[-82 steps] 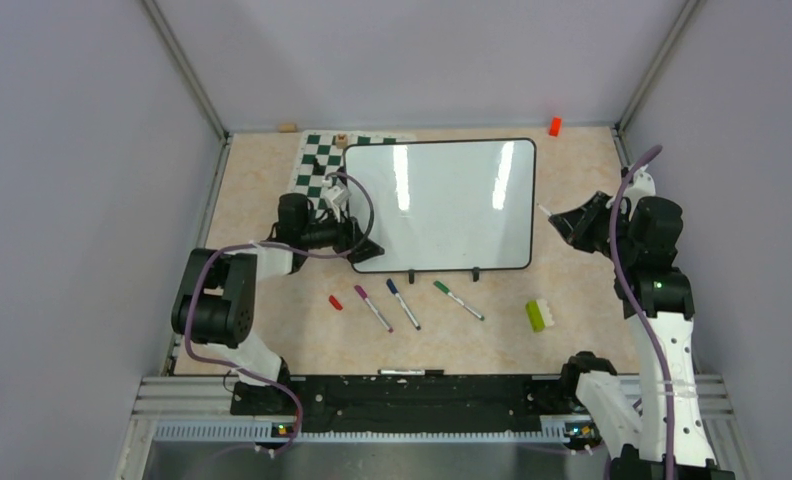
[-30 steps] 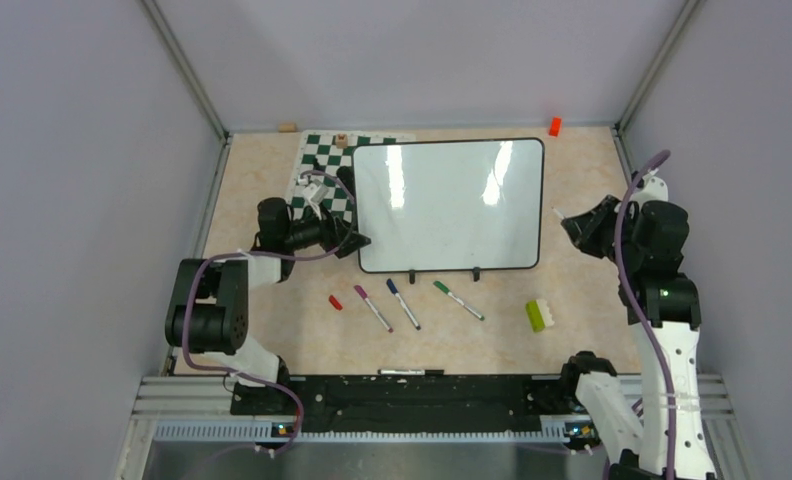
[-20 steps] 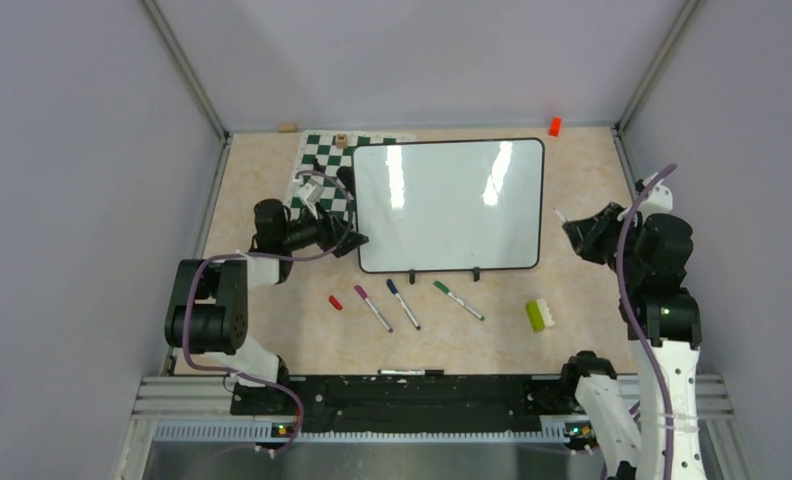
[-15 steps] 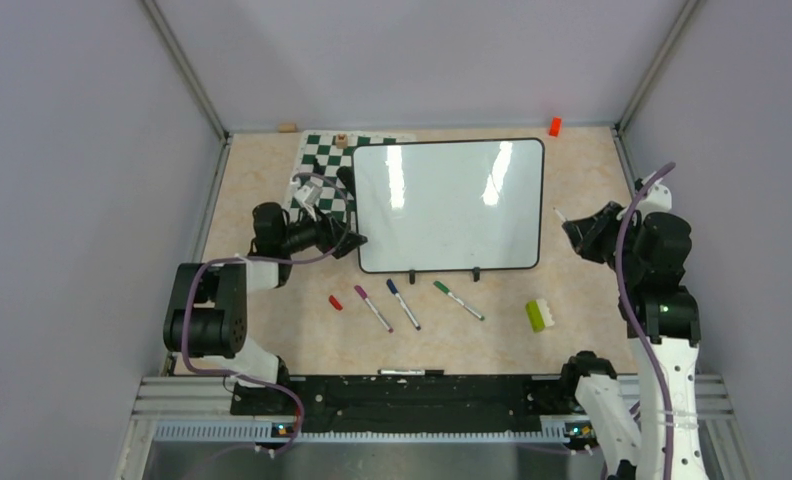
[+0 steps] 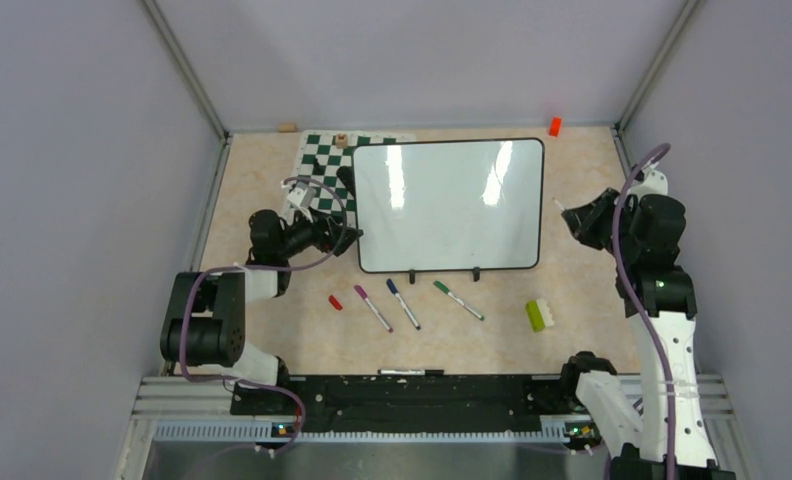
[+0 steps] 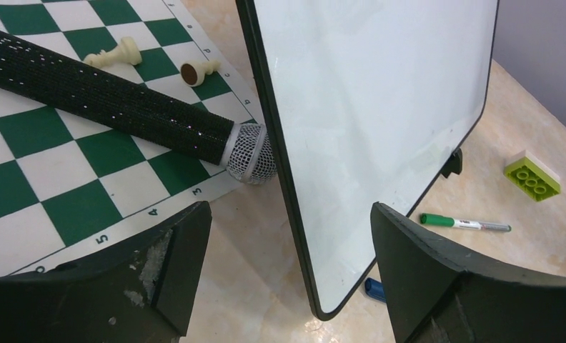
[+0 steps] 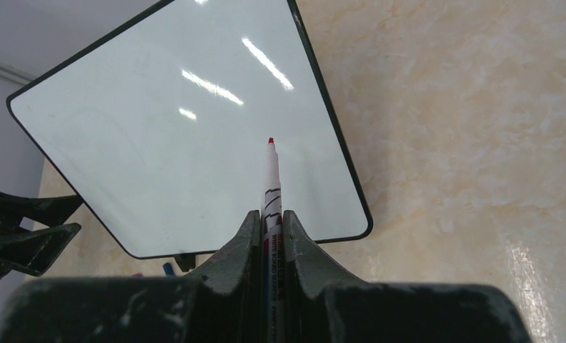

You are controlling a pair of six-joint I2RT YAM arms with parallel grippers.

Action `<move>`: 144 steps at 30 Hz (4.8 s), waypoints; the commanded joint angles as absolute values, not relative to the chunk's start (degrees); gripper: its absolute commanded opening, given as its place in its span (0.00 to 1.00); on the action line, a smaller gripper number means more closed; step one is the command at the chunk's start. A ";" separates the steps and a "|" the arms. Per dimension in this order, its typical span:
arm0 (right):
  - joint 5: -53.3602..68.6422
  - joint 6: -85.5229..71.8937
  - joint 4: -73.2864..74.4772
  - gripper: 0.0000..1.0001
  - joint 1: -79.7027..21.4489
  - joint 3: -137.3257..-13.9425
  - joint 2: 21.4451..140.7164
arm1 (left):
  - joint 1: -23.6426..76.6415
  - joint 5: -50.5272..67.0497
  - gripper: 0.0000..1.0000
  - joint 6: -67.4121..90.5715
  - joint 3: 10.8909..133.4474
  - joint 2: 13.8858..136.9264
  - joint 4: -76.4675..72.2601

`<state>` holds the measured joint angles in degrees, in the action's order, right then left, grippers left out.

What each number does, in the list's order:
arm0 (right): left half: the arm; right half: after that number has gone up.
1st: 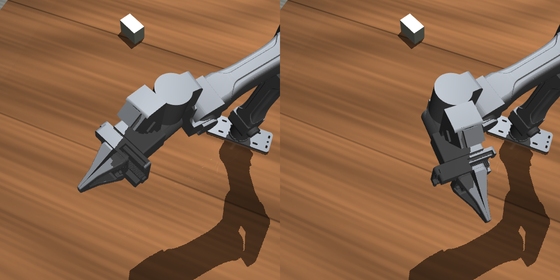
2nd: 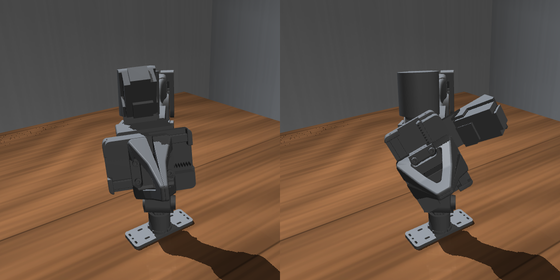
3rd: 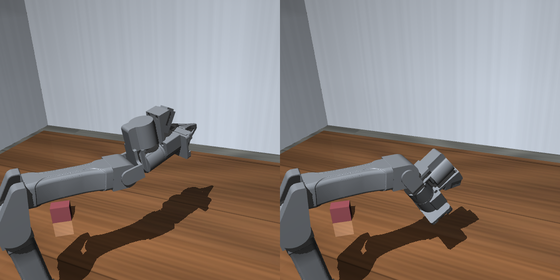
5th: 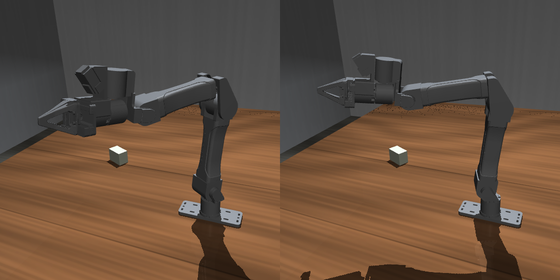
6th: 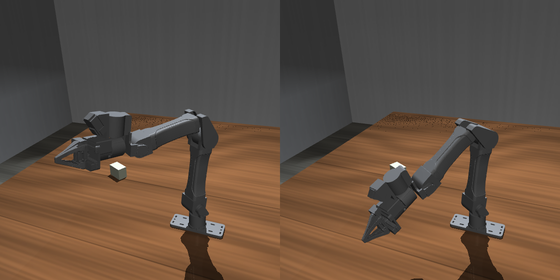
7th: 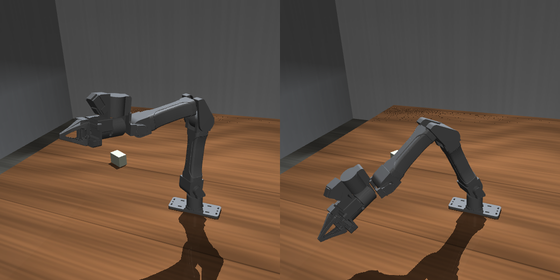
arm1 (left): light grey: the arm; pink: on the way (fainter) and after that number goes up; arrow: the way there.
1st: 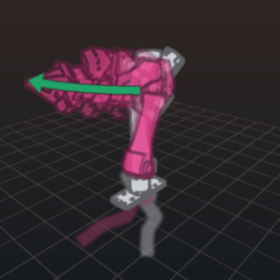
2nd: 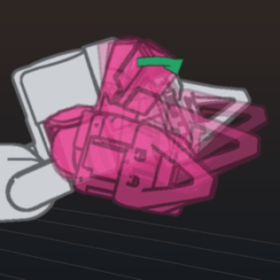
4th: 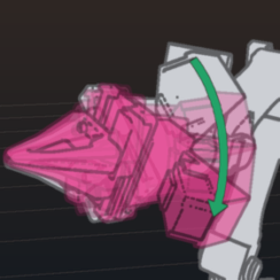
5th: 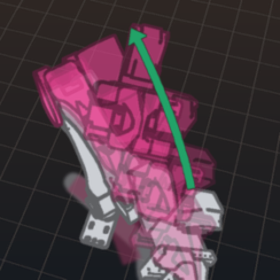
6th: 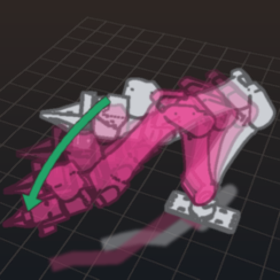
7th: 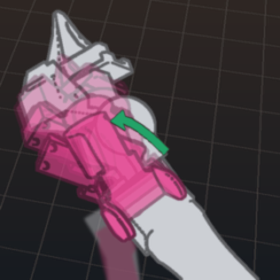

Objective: Write a sentence on the whiteboard
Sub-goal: Hold the whiteboard at the center of the board.

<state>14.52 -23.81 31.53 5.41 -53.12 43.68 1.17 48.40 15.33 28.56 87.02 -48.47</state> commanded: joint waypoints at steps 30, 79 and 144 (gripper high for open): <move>-38.99 -22.89 19.22 0.00 -53.57 -68.03 65.84 | 0.90 49.41 0.85 15.27 27.82 87.21 -55.32; -43.59 -34.45 40.11 0.00 -60.64 -75.02 78.79 | 0.98 59.23 0.85 15.47 33.31 93.10 -53.97; -28.82 -14.62 24.46 0.00 -52.91 -99.34 96.95 | 2.53 79.35 0.25 36.34 50.56 113.74 -70.21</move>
